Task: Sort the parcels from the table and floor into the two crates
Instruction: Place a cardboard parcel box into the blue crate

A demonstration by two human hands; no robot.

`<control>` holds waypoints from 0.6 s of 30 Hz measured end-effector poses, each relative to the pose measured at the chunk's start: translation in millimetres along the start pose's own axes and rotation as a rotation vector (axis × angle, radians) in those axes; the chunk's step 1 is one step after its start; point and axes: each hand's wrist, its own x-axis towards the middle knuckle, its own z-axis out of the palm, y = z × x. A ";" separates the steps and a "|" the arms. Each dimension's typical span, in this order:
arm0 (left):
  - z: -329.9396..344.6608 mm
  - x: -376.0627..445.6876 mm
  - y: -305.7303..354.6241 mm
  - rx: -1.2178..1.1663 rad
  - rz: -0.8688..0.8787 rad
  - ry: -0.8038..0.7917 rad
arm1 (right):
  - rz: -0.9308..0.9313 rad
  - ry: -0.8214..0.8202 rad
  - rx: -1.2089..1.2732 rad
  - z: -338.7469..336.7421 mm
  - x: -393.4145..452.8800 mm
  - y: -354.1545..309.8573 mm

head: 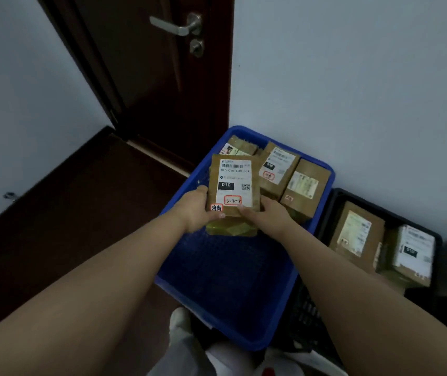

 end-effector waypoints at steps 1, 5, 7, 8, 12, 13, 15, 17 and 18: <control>-8.2 8.4 -8.4 0.017 0.010 -0.012 | 0.013 0.016 0.017 10.8 6.4 -3.6; -30.3 42.2 -31.8 0.065 0.062 -0.069 | 0.069 0.061 0.066 43.7 28.4 -7.0; -33.9 59.4 -36.8 0.102 0.091 -0.087 | 0.101 0.081 0.063 52.3 40.4 -5.0; -34.0 67.8 -38.7 0.102 0.099 -0.095 | 0.119 0.092 0.046 54.2 47.3 -4.7; -30.6 97.4 -44.6 0.100 0.106 -0.086 | 0.128 0.148 -0.038 56.8 77.4 -3.5; -30.5 104.4 -46.0 0.099 0.099 -0.073 | 0.122 0.157 -0.067 57.2 85.5 -4.1; -32.1 121.0 -46.8 0.081 0.086 -0.036 | 0.115 0.174 -0.118 57.6 103.2 -6.6; -34.5 140.6 -44.0 0.058 0.079 0.000 | 0.112 0.203 -0.148 56.8 121.7 -8.1; -35.1 151.3 -41.6 0.052 0.071 0.013 | 0.110 0.215 -0.154 55.6 131.1 -8.6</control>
